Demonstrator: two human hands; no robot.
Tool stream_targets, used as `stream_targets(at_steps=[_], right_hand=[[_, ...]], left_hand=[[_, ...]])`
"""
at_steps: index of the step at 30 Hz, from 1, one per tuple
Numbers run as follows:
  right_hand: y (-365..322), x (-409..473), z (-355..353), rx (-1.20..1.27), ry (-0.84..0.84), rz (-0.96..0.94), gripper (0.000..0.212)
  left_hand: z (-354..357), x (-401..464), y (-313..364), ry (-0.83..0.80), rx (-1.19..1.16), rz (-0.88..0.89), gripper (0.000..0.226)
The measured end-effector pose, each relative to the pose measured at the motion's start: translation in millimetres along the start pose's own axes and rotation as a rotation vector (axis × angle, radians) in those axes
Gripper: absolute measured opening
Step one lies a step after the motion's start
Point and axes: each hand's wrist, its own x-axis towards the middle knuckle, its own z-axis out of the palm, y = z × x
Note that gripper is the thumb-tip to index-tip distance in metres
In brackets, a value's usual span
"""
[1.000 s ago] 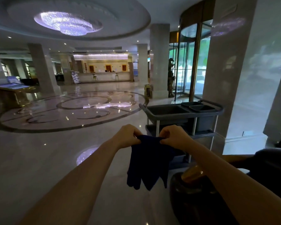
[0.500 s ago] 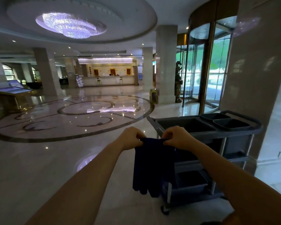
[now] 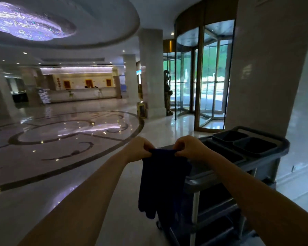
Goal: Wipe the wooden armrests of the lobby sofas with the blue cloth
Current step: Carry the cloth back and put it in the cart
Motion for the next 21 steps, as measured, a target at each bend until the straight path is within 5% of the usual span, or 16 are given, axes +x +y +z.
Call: stream_targets(at_steps=[11,21], right_hand=[[98,155,-45,-0.11,0.19,0.131,0.009],[213,231,-57,-0.167,0.234,0.308,0.01]], left_hand=[[-24,244,-52,-0.069,0.005,0.253,0.021],[34,417,-79,-0.157,-0.029,0.382,0.019]])
